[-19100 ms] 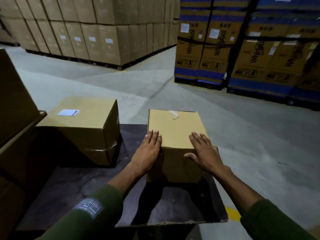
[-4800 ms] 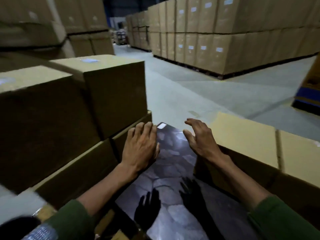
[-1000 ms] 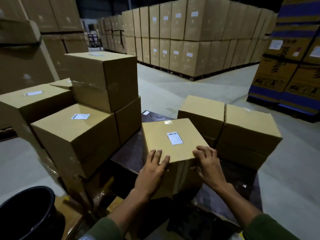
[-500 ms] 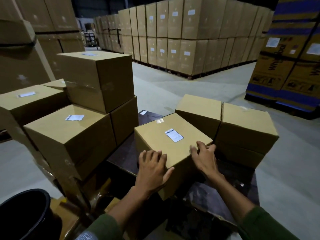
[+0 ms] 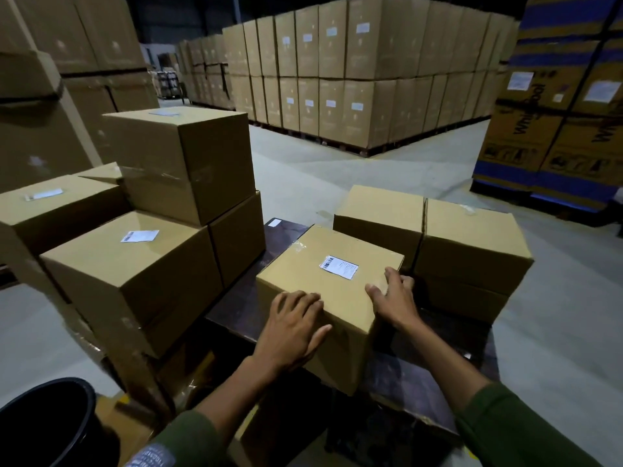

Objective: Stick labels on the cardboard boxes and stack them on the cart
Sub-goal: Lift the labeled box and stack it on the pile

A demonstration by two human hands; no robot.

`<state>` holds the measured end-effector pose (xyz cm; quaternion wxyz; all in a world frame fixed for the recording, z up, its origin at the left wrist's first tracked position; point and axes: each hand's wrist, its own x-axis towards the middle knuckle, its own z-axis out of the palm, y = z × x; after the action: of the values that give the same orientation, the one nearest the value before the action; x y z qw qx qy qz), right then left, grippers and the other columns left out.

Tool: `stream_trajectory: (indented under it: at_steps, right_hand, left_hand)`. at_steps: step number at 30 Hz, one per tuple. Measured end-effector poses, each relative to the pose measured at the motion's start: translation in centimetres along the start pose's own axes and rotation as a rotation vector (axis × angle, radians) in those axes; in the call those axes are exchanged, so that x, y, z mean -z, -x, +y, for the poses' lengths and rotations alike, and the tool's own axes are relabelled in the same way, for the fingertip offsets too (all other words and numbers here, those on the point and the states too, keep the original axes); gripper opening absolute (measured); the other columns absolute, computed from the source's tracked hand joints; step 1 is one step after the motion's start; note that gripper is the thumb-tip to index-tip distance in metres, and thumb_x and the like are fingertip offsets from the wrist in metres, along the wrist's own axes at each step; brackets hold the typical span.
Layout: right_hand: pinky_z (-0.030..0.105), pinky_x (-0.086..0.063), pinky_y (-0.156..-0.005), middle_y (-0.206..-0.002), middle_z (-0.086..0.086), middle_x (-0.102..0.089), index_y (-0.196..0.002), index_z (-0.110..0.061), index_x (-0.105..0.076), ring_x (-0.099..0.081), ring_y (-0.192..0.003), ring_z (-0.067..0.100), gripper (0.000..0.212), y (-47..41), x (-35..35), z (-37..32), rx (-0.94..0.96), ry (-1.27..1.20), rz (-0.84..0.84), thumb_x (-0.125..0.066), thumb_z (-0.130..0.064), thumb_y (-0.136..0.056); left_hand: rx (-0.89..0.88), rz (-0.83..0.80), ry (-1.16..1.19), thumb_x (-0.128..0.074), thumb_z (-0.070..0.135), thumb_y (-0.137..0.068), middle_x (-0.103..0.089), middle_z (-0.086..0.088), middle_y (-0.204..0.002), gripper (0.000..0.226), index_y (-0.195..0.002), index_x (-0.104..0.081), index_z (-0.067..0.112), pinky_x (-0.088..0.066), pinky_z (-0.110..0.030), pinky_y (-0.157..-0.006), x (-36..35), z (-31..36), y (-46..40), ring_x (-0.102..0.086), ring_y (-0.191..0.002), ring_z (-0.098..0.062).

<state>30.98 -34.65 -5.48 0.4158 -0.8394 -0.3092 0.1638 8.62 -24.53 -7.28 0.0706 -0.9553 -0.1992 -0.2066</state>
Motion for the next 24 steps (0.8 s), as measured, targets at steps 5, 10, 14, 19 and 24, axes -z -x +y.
stream_trajectory:
  at_steps: [5,10,14,19,24]
  right_hand:
    - [0.042,-0.030,-0.117,-0.159,0.012,-0.021,-0.155,-0.014,-0.024,-0.033,-0.143,0.029,0.067,-0.7,1.5,0.7,0.026,0.040,-0.052,-0.056,-0.032,-0.099]
    - [0.041,-0.035,-0.111,-0.153,0.013,-0.035,-0.151,-0.012,-0.032,-0.039,-0.138,0.029,0.068,-1.4,2.8,0.4,0.032,0.191,-0.079,-0.062,-0.036,-0.095]
    - [0.045,-0.041,-0.103,-0.140,0.008,-0.043,-0.136,-0.021,-0.051,-0.042,-0.127,0.028,0.055,-1.8,2.9,-1.6,0.176,0.514,0.136,-0.068,-0.041,-0.088]
    - [0.043,-0.041,-0.102,-0.127,0.009,-0.054,-0.123,-0.018,-0.063,-0.046,-0.122,0.026,0.040,-3.5,1.3,-5.8,0.377,0.518,-0.016,-0.063,-0.042,-0.091]
    - [0.039,-0.042,-0.095,-0.130,0.016,-0.052,-0.134,-0.015,-0.057,-0.048,-0.121,0.030,0.059,-5.9,0.0,-7.3,0.344,0.705,-0.286,-0.065,-0.050,-0.088]
  left_hand:
    - [0.108,-0.103,-0.065,-0.013,0.066,-0.098,-0.049,-0.008,-0.144,0.075,-0.135,-0.052,0.014,-0.028,-0.054,-0.113,0.6,-3.5,-0.5,-0.039,-0.136,-0.028]
    - [0.051,-0.254,-0.124,-0.001,0.080,-0.087,-0.018,-0.013,-0.162,0.101,-0.154,-0.022,0.009,-0.001,-0.054,-0.121,0.3,-6.1,-1.0,-0.007,-0.151,-0.030]
    - [0.029,-0.272,-0.096,-0.011,0.080,-0.087,-0.005,-0.015,-0.164,0.100,-0.156,-0.006,0.007,0.004,-0.042,-0.118,-0.9,-6.7,-1.1,0.005,-0.150,-0.026]
    - [0.064,-0.210,-0.015,-0.002,0.076,-0.091,-0.009,-0.012,-0.163,0.095,-0.156,-0.015,0.008,-0.001,-0.040,-0.122,-1.3,-6.3,-0.9,-0.004,-0.152,-0.025]
    - [0.070,-0.141,0.046,-0.003,0.063,-0.100,-0.031,-0.015,-0.157,0.082,-0.150,-0.035,0.006,-0.015,-0.044,-0.121,-1.4,-6.3,-0.8,-0.024,-0.148,-0.027]
